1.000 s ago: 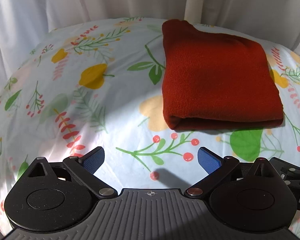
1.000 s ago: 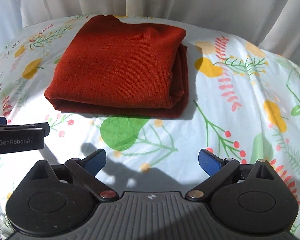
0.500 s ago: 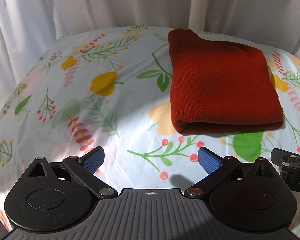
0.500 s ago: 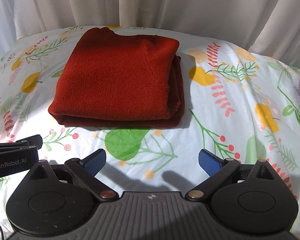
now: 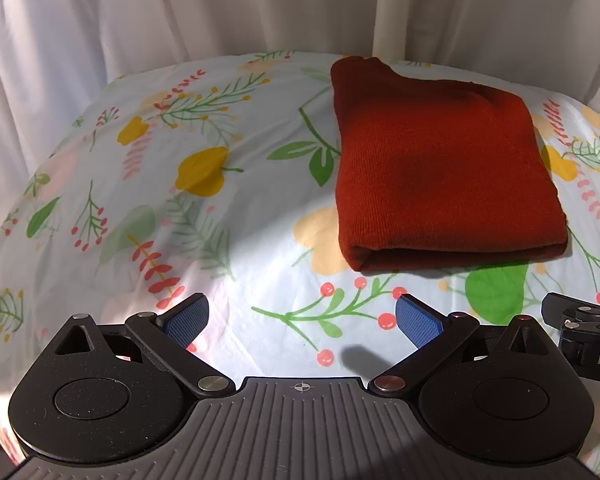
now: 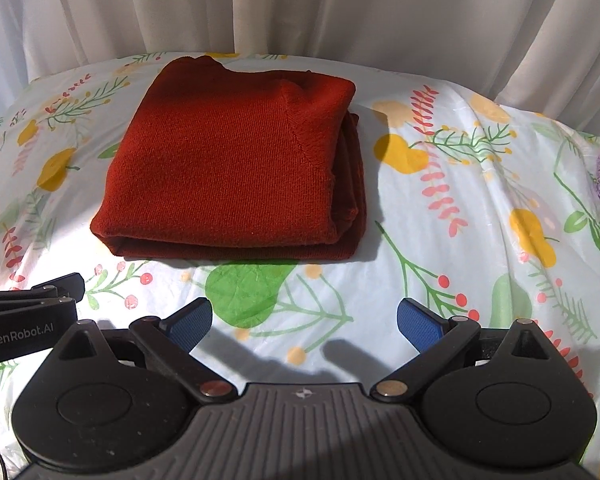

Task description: Fold small clothes

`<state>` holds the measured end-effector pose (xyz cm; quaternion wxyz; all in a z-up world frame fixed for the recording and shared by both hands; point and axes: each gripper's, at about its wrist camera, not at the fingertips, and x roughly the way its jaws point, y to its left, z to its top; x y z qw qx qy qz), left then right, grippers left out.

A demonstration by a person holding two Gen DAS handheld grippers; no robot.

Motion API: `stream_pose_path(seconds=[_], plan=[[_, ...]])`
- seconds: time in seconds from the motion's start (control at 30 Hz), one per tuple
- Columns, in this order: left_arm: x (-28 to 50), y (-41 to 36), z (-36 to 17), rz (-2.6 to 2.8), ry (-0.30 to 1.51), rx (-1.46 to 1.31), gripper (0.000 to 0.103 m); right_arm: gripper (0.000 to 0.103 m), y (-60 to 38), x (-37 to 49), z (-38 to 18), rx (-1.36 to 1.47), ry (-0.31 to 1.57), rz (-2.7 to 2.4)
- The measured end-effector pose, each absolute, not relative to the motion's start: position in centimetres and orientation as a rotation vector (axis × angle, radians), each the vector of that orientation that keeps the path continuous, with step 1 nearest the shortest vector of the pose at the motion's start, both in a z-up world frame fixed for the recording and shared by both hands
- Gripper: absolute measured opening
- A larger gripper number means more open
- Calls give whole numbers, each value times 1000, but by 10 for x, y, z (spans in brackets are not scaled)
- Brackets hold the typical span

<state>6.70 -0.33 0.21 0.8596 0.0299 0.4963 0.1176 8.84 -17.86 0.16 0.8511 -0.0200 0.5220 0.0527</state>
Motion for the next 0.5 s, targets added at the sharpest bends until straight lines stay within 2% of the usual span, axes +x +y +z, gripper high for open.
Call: stream_pose_path(seconds=[0.5], plan=[[67, -4, 2, 239, 1045, 66, 102, 99, -178, 89, 5, -39, 1089, 117]])
